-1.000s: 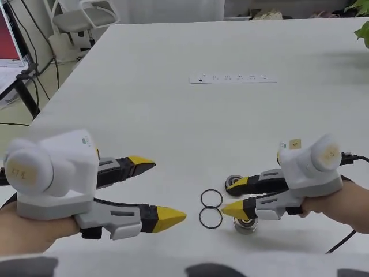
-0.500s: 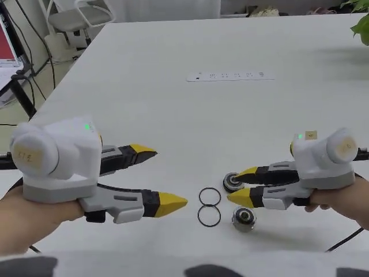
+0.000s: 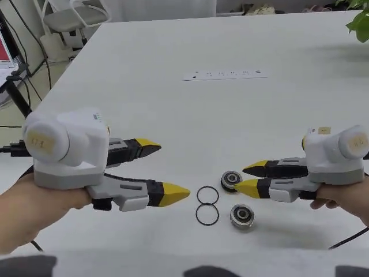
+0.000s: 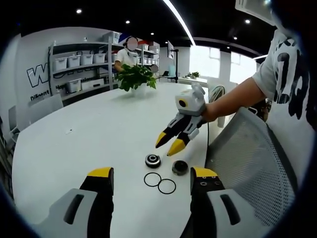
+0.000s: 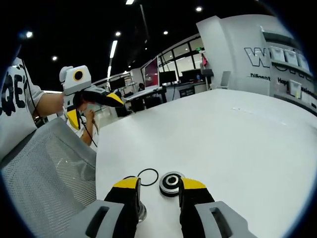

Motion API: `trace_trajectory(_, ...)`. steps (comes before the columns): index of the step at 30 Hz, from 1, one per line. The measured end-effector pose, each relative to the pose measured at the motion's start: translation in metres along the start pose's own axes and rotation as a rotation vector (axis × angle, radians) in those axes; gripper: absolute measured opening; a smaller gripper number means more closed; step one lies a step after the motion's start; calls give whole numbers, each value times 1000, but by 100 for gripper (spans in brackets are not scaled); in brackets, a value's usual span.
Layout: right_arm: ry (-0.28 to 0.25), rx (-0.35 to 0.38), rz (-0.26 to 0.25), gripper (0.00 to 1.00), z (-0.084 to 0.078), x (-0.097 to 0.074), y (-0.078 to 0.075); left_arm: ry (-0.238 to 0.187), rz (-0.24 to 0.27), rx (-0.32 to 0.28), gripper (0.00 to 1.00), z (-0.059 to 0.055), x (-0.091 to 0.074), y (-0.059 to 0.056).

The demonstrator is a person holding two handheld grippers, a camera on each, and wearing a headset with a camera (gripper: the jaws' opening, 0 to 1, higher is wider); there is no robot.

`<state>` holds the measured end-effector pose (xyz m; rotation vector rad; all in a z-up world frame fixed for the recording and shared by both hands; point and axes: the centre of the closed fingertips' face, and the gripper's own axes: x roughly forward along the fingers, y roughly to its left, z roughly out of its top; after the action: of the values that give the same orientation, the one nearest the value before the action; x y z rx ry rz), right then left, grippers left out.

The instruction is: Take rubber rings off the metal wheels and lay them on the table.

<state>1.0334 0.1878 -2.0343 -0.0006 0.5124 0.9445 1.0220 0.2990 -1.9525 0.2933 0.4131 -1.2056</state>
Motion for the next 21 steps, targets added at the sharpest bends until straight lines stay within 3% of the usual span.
trace_trajectory(5, -25, 34, -20, 27, 3, -1, -4, 9, -7, -5, 60, -1, 7, 4)
trace_trajectory(21, 0, 34, -44, 26, -4, -2, -6, 54, -52, 7, 58, -9, 35, 7)
